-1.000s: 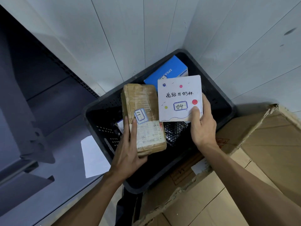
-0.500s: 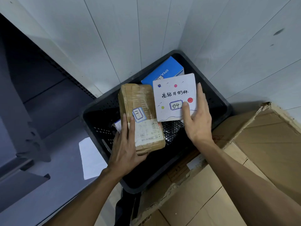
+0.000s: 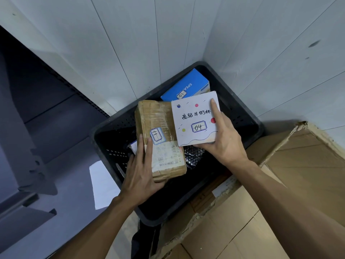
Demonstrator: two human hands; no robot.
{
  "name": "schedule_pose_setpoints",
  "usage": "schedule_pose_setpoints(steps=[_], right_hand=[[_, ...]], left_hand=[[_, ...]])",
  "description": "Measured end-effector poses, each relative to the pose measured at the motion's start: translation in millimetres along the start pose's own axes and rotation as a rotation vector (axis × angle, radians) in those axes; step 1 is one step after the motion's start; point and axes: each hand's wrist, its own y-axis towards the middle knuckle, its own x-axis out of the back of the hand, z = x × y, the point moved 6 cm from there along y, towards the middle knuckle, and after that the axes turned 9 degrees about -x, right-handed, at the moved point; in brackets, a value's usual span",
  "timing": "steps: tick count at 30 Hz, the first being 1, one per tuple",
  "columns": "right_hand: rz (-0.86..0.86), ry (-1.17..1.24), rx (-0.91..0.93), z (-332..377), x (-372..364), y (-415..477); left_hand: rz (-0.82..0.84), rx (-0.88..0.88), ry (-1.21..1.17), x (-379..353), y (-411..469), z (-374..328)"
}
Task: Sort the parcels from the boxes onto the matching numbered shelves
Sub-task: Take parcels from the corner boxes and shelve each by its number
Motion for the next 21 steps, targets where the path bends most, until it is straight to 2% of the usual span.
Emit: schedule_pose_setpoints(steps=[9, 21], right_hand=[[-0.079, -0.028, 0.055, -2.5, 1.7, -0.1], [-0.072, -0.033, -0.039, 10.4, 46.9, -22.1]], left_hand=[[0.010, -0.010, 0.034, 5.3, 1.2, -4.4], [-0.031, 0.000, 0.044, 50.6, -6.6, -35.3]])
